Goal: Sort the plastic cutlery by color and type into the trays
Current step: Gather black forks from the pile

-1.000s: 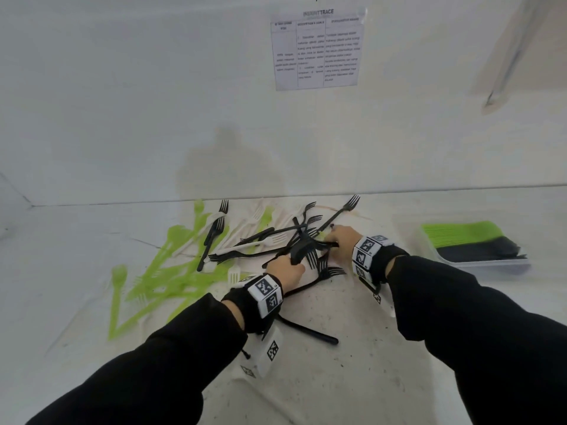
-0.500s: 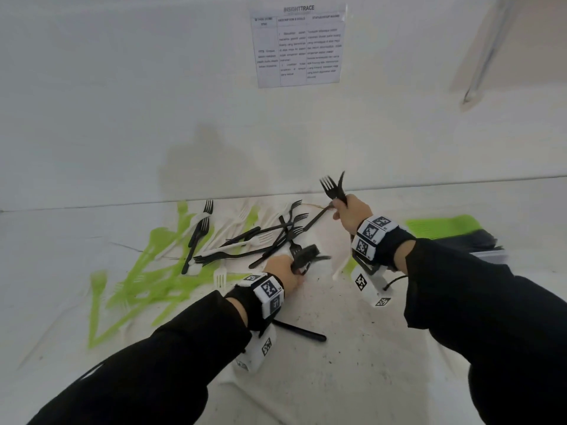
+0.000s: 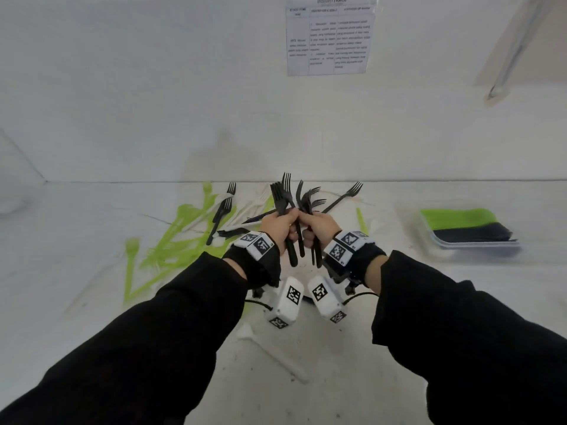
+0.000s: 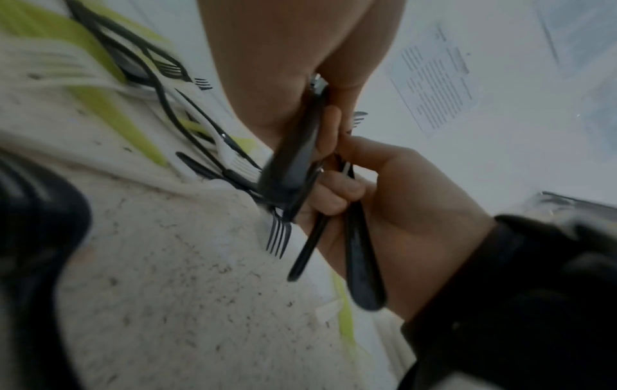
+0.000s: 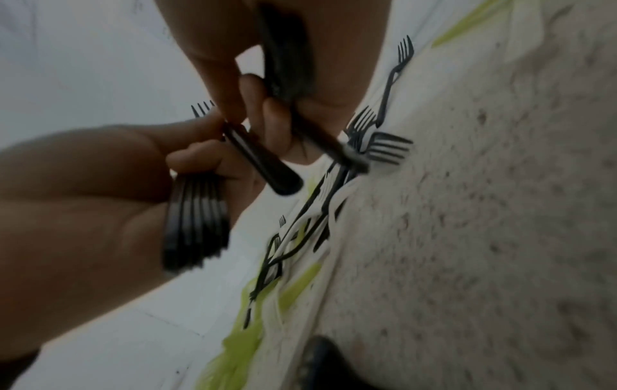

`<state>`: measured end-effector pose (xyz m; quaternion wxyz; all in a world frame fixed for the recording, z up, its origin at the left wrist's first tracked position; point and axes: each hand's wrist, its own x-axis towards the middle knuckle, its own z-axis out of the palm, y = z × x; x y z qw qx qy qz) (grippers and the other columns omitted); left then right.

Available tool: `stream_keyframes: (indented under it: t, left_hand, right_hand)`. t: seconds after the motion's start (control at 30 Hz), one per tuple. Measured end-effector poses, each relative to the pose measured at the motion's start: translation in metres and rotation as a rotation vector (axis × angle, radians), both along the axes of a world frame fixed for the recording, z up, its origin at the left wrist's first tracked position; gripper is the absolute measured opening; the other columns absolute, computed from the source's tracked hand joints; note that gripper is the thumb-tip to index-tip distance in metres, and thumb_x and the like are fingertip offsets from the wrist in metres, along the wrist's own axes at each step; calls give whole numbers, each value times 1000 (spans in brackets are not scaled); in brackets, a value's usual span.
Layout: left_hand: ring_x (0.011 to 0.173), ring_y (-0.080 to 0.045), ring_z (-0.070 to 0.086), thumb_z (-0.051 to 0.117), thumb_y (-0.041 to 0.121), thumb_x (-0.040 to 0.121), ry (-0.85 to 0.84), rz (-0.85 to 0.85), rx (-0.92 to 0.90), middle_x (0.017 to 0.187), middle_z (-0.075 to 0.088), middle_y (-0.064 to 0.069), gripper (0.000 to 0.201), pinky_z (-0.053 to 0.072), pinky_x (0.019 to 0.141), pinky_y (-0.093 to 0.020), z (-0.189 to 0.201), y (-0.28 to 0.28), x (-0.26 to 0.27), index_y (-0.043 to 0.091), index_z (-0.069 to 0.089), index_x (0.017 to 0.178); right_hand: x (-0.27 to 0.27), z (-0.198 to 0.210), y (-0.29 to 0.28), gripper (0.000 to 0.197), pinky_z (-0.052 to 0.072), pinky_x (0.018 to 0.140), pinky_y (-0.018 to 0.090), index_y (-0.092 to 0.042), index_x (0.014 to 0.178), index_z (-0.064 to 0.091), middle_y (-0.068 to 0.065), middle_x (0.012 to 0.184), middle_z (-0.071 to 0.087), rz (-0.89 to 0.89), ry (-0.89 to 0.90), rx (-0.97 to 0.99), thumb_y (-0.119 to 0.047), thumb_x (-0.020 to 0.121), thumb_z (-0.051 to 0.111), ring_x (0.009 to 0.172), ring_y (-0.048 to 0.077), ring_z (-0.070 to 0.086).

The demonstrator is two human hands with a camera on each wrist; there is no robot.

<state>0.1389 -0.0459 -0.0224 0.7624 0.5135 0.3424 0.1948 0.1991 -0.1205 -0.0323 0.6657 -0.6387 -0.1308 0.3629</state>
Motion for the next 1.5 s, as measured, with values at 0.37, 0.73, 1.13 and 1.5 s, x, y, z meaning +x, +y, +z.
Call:
stream_keyframes:
  t: [0.37, 0.73, 1.13, 1.5]
  left_hand:
    - [62, -14, 58, 35, 28, 101, -10, 104, -176, 74, 63, -4, 31, 46, 57, -26, -1, 7, -45, 10, 58, 90]
    - [82, -29, 58, 44, 22, 99, 1, 178, -90, 87, 59, -16, 26, 48, 87, -45, -14, 18, -72, 3, 57, 86]
    - [107, -28, 60, 39, 22, 101, -36, 127, -186, 122, 60, -18, 37, 51, 81, -40, -20, 29, -102, -1, 53, 126]
    - [81, -19, 61, 39, 30, 100, -86, 3, -242, 93, 63, -11, 30, 54, 61, -38, -17, 37, -117, 5, 57, 98]
  right_hand:
    - [-40, 5, 3, 21, 28, 42, 23, -16, 72, 53, 1, 54, 38, 172, -261, -107, -7, 91, 54, 43, 12, 33]
    - [-84, 12, 23, 24, 46, 74, 32, -9, 93, 62, 3, 79, 57, 109, -714, -352, -14, 95, 39, 75, 20, 51]
    - [-100, 5, 37, 29, 48, 85, 25, -11, 110, 62, 2, 93, 64, 24, -629, -346, -22, 84, 66, 92, 16, 62]
    - [-106, -4, 41, 27, 48, 93, 42, -9, 99, 70, 13, 103, 69, 275, -732, -350, -27, 93, 51, 102, 28, 62]
